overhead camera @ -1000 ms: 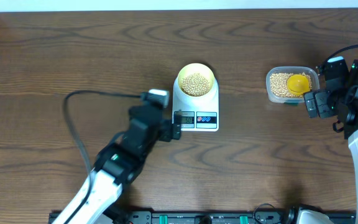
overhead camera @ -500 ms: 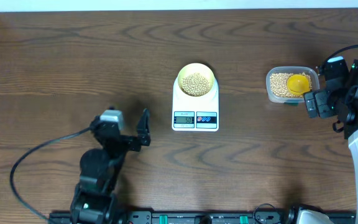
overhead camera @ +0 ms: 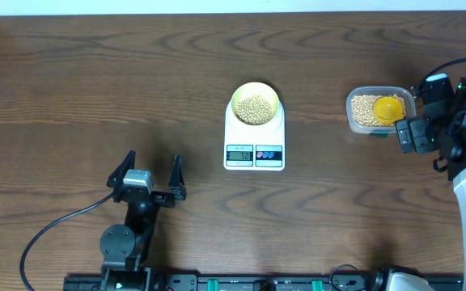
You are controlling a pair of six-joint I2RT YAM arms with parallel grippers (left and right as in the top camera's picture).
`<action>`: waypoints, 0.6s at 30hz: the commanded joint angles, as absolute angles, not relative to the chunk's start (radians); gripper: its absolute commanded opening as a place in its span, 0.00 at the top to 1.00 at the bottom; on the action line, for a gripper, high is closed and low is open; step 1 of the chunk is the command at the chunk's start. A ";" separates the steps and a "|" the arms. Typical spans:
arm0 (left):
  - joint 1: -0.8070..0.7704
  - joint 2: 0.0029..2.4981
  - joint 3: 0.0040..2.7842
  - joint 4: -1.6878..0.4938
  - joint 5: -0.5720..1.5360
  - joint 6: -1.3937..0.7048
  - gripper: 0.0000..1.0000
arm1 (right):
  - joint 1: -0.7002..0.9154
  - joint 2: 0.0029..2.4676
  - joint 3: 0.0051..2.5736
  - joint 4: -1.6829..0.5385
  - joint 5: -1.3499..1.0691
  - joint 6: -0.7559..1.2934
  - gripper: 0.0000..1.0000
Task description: Scoop item into bowl and weigh 50g on scale
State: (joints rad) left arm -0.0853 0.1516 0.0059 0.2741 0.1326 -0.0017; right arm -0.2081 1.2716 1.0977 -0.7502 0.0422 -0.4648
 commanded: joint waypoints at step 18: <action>-0.047 0.001 0.004 -0.075 0.005 -0.009 0.02 | -0.204 1.262 1.100 -0.752 0.051 -0.468 0.01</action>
